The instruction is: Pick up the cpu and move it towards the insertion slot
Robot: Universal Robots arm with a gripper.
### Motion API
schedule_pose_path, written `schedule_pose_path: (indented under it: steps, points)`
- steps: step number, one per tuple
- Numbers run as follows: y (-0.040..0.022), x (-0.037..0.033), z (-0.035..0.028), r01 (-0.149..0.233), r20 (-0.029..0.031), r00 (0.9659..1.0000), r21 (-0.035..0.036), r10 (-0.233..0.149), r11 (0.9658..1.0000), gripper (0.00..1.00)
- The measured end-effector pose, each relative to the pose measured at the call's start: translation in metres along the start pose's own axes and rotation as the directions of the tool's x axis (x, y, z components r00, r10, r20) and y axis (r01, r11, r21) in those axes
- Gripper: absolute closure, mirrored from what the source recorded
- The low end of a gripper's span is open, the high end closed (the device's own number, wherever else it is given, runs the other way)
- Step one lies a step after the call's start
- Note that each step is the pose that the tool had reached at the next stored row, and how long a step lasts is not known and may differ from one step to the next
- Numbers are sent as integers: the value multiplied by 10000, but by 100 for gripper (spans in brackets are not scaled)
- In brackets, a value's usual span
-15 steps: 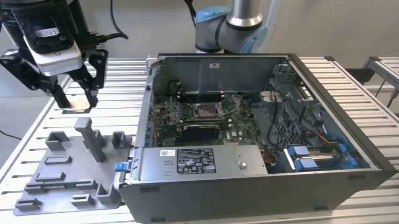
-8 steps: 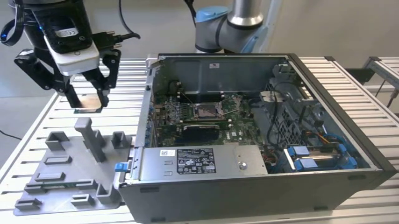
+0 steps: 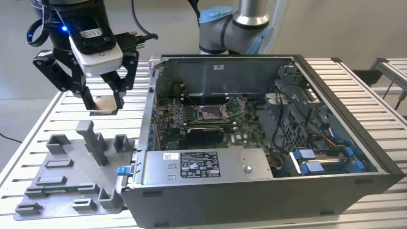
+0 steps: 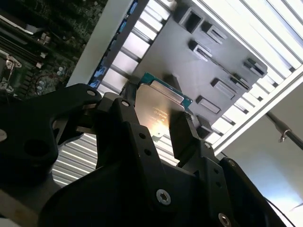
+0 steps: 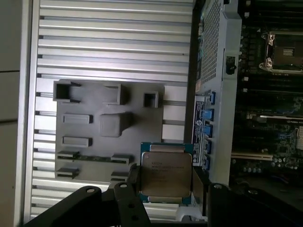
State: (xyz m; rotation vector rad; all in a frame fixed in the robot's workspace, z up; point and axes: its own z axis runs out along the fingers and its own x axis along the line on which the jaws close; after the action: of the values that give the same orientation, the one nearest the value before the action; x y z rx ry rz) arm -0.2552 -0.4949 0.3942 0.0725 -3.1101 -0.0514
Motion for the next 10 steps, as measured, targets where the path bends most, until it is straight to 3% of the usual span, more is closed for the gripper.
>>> schedule_pose_path:
  steps: [10]
  points:
    - [-10,-224,-7,0,-2,10000,1,0,10000,100]
